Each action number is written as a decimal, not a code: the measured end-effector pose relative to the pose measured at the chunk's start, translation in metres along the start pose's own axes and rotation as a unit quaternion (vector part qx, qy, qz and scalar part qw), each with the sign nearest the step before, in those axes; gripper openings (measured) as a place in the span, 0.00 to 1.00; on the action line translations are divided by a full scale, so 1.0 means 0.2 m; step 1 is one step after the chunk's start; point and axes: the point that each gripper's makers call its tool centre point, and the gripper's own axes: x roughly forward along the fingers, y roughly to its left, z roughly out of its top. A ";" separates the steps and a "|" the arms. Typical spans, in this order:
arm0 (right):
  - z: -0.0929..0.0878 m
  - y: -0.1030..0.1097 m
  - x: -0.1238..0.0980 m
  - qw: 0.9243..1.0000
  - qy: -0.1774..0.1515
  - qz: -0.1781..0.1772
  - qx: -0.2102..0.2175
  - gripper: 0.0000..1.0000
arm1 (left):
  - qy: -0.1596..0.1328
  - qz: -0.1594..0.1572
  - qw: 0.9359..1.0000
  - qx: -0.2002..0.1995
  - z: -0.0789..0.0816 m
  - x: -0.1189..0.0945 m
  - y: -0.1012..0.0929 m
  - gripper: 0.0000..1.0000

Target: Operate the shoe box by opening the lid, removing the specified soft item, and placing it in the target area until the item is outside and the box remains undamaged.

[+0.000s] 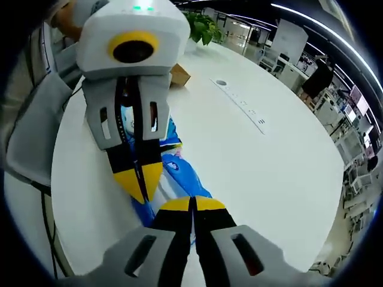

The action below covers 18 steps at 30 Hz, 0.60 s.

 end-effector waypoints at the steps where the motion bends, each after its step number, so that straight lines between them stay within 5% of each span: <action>1: -0.01 0.00 0.01 1.000 0.001 0.000 0.000 0.00 | 0.001 -0.001 1.000 -0.001 -0.01 0.00 0.00 0.00; 18: -0.04 -0.03 0.05 1.000 0.012 -0.011 -0.015 0.00 | 0.001 0.003 1.000 -0.001 -0.02 0.02 0.02 0.00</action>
